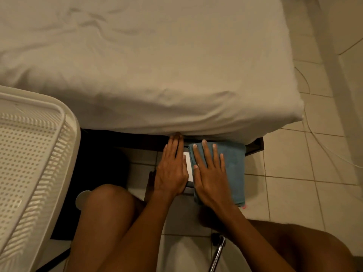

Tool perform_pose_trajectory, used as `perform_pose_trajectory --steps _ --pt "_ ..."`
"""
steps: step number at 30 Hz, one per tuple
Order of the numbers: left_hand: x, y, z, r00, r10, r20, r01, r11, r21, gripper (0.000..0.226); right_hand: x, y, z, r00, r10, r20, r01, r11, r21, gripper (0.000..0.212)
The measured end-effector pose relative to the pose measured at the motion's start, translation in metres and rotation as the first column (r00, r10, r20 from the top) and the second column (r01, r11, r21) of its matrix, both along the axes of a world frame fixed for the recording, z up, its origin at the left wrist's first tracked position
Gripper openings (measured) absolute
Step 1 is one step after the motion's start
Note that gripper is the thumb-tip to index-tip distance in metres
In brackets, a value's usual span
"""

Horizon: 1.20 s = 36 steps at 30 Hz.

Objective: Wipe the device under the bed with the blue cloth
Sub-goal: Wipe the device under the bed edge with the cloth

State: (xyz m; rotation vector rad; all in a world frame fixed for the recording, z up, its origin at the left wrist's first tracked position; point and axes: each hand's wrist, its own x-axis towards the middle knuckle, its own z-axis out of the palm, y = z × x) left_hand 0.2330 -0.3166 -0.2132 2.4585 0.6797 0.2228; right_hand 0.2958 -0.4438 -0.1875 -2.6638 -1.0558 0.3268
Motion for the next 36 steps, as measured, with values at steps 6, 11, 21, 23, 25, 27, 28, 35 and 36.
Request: perform_pose_trajectory --steps 6,11,21,23,25,27,28,35,36 --pt "0.001 0.001 0.001 1.000 -0.016 0.003 0.016 1.000 -0.006 0.058 0.010 0.014 0.002 1.000 -0.003 0.008 0.003 1.000 0.014 0.058" --pt "0.003 0.000 0.000 1.000 -0.012 0.005 0.012 0.999 -0.030 0.058 0.014 0.007 0.001 0.999 0.047 0.020 -0.047 0.999 0.014 0.058" --pt "0.002 -0.001 0.002 1.000 0.012 0.000 -0.012 0.999 -0.049 0.059 0.022 -0.005 0.000 0.998 0.048 -0.045 -0.045 0.997 0.064 0.057" --pt "0.002 -0.001 0.002 1.000 0.006 -0.004 -0.007 0.999 -0.042 0.059 0.025 -0.005 -0.001 0.997 0.055 -0.060 -0.050 0.996 0.077 0.057" --pt "0.002 -0.002 0.003 1.000 -0.005 -0.003 0.005 1.000 -0.029 0.059 0.025 -0.007 -0.001 0.996 0.061 -0.069 -0.054 0.994 0.099 0.057" --pt "0.002 -0.002 0.004 1.000 -0.016 0.002 0.016 1.000 -0.016 0.059 0.026 -0.008 -0.001 0.996 0.065 -0.067 -0.058 0.993 0.102 0.058" --pt "0.001 -0.001 0.005 1.000 -0.020 0.003 0.020 1.000 -0.012 0.059 0.026 -0.007 -0.001 0.996 0.058 -0.065 -0.051 0.993 0.104 0.058" --pt "0.000 0.000 0.005 1.000 -0.009 0.006 0.009 1.000 -0.017 0.060 0.024 -0.004 0.002 0.998 0.056 -0.032 -0.053 0.996 0.071 0.058" --pt "0.000 0.001 0.005 1.000 -0.008 0.005 0.008 1.000 -0.020 0.059 0.025 -0.005 0.002 0.995 0.101 -0.021 -0.100 0.994 0.050 0.058"
